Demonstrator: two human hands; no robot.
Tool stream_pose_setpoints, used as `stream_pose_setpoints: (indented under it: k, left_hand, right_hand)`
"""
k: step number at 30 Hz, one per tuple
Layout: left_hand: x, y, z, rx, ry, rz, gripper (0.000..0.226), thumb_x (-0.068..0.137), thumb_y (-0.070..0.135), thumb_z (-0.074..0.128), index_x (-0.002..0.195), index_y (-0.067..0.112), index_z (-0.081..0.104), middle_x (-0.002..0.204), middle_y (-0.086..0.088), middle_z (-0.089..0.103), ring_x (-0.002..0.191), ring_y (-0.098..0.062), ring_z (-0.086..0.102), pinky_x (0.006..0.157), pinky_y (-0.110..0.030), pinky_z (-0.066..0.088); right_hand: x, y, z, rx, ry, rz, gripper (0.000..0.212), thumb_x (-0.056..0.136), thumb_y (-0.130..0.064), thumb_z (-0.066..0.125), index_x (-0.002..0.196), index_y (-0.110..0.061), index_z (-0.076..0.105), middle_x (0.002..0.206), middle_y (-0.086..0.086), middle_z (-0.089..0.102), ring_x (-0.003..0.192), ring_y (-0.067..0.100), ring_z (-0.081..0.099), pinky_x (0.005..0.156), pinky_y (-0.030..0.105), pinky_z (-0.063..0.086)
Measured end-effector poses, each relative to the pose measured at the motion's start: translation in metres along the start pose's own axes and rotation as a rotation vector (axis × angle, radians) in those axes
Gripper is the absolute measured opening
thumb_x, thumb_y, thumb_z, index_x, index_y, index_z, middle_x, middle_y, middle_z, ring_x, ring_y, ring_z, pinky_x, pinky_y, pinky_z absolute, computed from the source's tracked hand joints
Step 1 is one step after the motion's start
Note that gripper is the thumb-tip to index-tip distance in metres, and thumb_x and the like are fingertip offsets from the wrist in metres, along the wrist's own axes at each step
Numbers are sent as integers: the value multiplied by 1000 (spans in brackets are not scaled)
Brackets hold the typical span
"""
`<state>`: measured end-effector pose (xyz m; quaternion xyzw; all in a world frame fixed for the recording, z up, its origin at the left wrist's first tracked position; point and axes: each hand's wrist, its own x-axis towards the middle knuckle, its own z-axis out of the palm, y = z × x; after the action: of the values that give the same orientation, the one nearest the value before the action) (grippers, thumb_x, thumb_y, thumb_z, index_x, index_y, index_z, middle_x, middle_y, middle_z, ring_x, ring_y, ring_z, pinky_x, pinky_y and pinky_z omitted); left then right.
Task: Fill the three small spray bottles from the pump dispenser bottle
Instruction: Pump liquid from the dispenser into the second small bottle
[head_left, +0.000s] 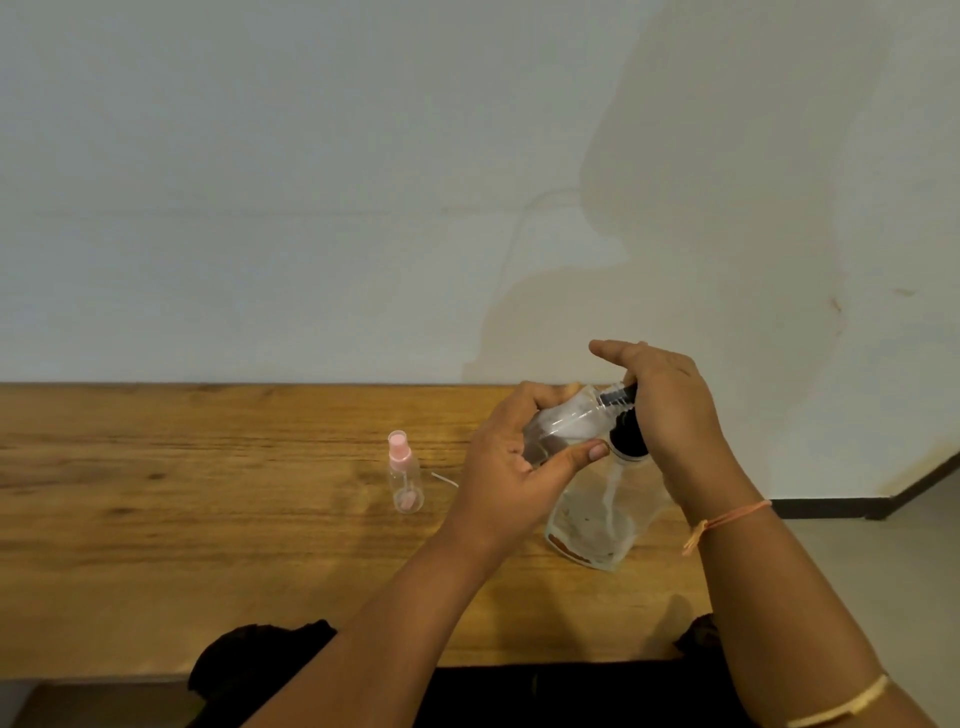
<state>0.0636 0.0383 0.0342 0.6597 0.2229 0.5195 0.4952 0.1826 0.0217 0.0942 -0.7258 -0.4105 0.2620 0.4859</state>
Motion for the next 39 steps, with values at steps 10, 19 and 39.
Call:
stream_pose_setpoints:
  k: [10,19,39]
  left_hand:
    - [-3,-5,1,37,2,-30,34,71,27,76,90,48,57,90,20,65,84,-2,63,72,-26,55]
    - [0,3,1,-10,-26,-14,36,68,29,76,90,51,58,100,22,66,94,-4,65,78,-25,55]
    - [-1,-2,1,2,-14,-10,37,73,14,77,92,38,56,93,24,65,89,1,64,75,-20,53]
  right_hand:
    - [1,16,2,-479,-40,-74,45,94,1,37,130,-21,54,140,14,41,135,30,32,113,55,19]
    - [1,2,0,60,22,15,36,93,-21,40,75,-42,63,82,-18,45,106,18,46,112,57,20]
    - [2,14,1,-289,-11,-55,37,96,-8,37,118,-25,63,119,-4,51,129,27,37,112,55,20]
